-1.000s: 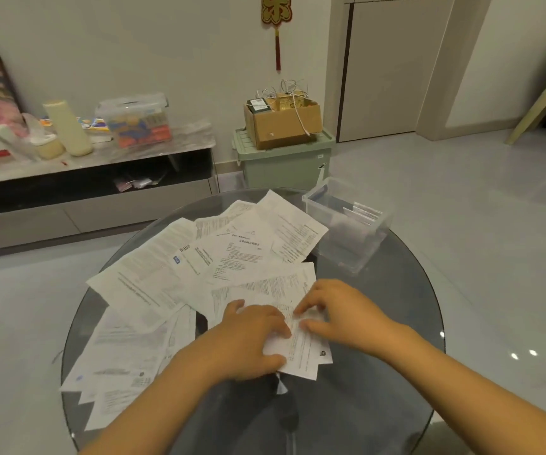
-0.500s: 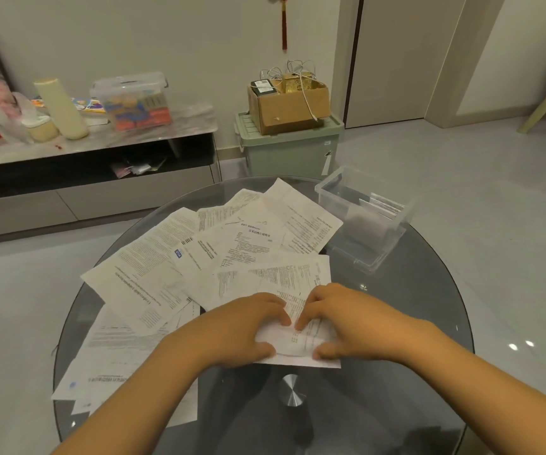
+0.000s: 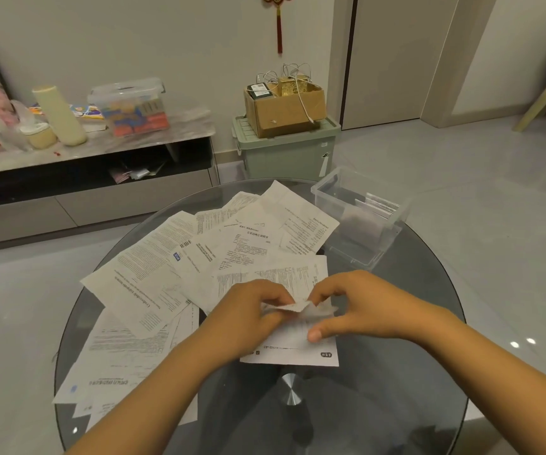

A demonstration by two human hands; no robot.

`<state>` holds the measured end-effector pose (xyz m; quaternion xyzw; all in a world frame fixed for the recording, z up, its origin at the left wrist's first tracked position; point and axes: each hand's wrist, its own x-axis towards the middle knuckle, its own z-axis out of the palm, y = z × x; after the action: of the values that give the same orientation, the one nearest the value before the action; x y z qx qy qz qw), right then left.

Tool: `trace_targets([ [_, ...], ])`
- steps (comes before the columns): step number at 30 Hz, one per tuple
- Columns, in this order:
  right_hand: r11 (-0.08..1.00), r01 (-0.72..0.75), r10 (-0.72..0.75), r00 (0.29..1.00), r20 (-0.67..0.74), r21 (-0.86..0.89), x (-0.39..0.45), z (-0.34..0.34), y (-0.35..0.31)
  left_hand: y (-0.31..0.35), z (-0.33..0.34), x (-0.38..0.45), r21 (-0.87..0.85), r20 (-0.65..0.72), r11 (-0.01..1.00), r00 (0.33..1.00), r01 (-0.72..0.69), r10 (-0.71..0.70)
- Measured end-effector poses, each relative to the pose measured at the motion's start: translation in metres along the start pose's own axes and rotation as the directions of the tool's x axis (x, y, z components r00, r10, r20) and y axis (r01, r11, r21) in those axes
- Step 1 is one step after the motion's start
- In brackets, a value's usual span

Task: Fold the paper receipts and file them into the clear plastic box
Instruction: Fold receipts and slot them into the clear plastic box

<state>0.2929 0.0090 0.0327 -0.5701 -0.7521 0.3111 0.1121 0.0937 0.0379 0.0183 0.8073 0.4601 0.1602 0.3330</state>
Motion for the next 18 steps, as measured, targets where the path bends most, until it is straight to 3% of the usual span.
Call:
trace_targets([
  [6,0.999,-0.031,0.031,0.999,-0.015,0.009,-0.003,-0.015,0.008,-0.001,-0.004,0.002,-0.225,0.075,0.971,0.995,0.079,-0.064],
  [12,0.990,-0.099,0.100,0.995,-0.006,0.098,0.002,-0.010,0.010,-0.003,-0.001,0.002,-0.137,0.150,0.972,0.974,0.189,-0.169],
  [18,0.988,-0.145,0.145,0.989,-0.003,-0.054,0.009,0.005,0.014,-0.003,0.006,0.003,0.088,0.067,0.982,0.982,0.168,-0.174],
])
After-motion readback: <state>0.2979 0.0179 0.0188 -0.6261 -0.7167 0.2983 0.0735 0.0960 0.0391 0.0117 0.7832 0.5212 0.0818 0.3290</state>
